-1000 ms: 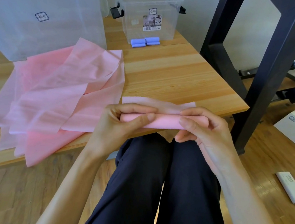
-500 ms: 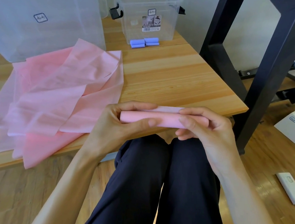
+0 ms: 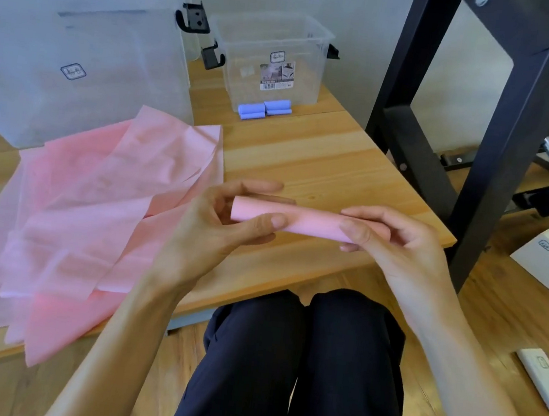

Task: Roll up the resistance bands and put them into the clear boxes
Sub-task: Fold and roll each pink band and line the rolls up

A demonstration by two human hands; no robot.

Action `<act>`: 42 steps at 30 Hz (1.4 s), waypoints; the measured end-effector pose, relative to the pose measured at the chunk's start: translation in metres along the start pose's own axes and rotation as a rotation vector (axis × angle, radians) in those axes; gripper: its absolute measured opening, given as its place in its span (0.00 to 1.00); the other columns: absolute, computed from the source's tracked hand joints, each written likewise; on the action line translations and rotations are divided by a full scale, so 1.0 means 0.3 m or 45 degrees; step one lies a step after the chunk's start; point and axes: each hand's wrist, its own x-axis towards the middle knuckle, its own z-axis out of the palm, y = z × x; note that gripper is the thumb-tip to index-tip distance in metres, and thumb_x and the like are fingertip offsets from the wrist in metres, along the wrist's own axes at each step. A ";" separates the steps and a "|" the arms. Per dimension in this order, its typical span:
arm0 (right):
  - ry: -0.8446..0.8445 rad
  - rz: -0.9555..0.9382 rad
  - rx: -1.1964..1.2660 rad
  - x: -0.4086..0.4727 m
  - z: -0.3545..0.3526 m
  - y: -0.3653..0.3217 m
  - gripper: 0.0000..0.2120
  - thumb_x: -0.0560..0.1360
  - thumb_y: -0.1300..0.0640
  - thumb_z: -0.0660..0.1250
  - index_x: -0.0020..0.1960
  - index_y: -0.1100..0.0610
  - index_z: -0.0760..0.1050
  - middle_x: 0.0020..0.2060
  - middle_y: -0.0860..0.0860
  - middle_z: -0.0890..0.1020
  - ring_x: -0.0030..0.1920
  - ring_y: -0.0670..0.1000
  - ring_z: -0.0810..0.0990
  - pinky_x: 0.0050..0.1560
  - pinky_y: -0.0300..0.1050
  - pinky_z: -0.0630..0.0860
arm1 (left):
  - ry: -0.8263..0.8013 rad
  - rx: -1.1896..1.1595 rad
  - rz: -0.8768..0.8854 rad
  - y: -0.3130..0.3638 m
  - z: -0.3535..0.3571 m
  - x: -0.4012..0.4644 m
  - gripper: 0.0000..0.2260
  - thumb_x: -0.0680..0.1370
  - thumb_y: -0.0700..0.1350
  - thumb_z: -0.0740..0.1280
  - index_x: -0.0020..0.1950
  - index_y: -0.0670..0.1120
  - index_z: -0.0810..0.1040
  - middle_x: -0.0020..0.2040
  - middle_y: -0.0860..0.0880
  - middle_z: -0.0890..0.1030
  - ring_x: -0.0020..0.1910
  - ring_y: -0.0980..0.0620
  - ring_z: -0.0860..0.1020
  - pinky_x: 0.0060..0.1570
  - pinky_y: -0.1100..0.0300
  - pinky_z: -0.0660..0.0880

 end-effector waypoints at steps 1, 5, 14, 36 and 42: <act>0.007 0.013 -0.006 0.019 -0.007 -0.004 0.13 0.68 0.53 0.73 0.51 0.56 0.83 0.43 0.50 0.86 0.39 0.51 0.85 0.43 0.36 0.79 | -0.011 -0.003 -0.008 0.004 -0.002 0.015 0.14 0.70 0.43 0.72 0.55 0.46 0.82 0.51 0.50 0.86 0.50 0.53 0.83 0.46 0.62 0.81; -0.054 0.042 -0.064 0.097 -0.036 -0.027 0.13 0.67 0.53 0.74 0.51 0.54 0.83 0.40 0.51 0.86 0.40 0.49 0.85 0.44 0.35 0.79 | 0.031 0.031 -0.033 0.032 -0.004 0.101 0.10 0.69 0.45 0.73 0.50 0.47 0.84 0.48 0.51 0.86 0.48 0.54 0.84 0.45 0.62 0.81; -0.060 0.135 -0.245 0.345 -0.101 -0.018 0.10 0.69 0.56 0.76 0.51 0.54 0.85 0.42 0.47 0.86 0.44 0.44 0.83 0.40 0.28 0.75 | 0.113 -0.052 -0.149 0.089 0.032 0.463 0.22 0.75 0.42 0.74 0.68 0.45 0.74 0.52 0.45 0.86 0.47 0.49 0.85 0.45 0.61 0.82; 0.081 0.126 -0.760 0.839 -0.130 0.177 0.11 0.76 0.52 0.72 0.54 0.57 0.83 0.45 0.47 0.84 0.44 0.41 0.79 0.40 0.30 0.70 | 0.201 0.385 -0.264 -0.129 0.155 1.106 0.29 0.76 0.42 0.72 0.74 0.44 0.63 0.60 0.46 0.75 0.45 0.50 0.81 0.35 0.60 0.82; -0.034 0.152 -0.795 0.829 -0.166 0.160 0.20 0.72 0.49 0.75 0.62 0.55 0.79 0.51 0.48 0.82 0.50 0.44 0.80 0.45 0.30 0.71 | 0.170 0.703 -0.131 -0.148 0.160 1.116 0.31 0.74 0.49 0.73 0.73 0.46 0.63 0.68 0.44 0.70 0.51 0.43 0.81 0.53 0.48 0.80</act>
